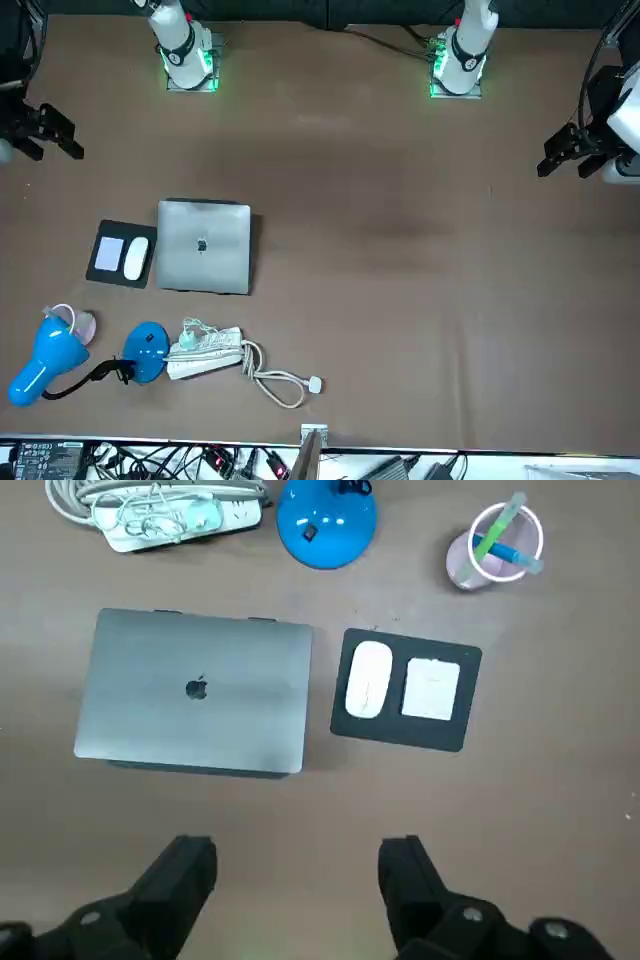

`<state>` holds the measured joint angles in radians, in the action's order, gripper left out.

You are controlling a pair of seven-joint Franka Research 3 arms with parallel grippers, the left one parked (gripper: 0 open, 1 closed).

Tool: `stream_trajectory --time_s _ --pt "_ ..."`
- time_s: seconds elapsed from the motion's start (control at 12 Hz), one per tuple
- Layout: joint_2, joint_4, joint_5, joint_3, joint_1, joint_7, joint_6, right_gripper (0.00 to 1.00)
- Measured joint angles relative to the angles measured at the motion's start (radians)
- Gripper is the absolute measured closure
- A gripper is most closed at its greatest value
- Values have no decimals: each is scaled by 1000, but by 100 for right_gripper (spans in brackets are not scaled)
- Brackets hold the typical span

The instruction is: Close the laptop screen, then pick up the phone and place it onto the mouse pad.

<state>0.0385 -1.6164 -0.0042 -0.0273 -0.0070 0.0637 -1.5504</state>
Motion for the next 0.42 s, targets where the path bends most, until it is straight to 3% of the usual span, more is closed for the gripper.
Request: stream_trajectory --time_s 0.42 --pt "43 -58 -7 10 7 -35 -3 0"
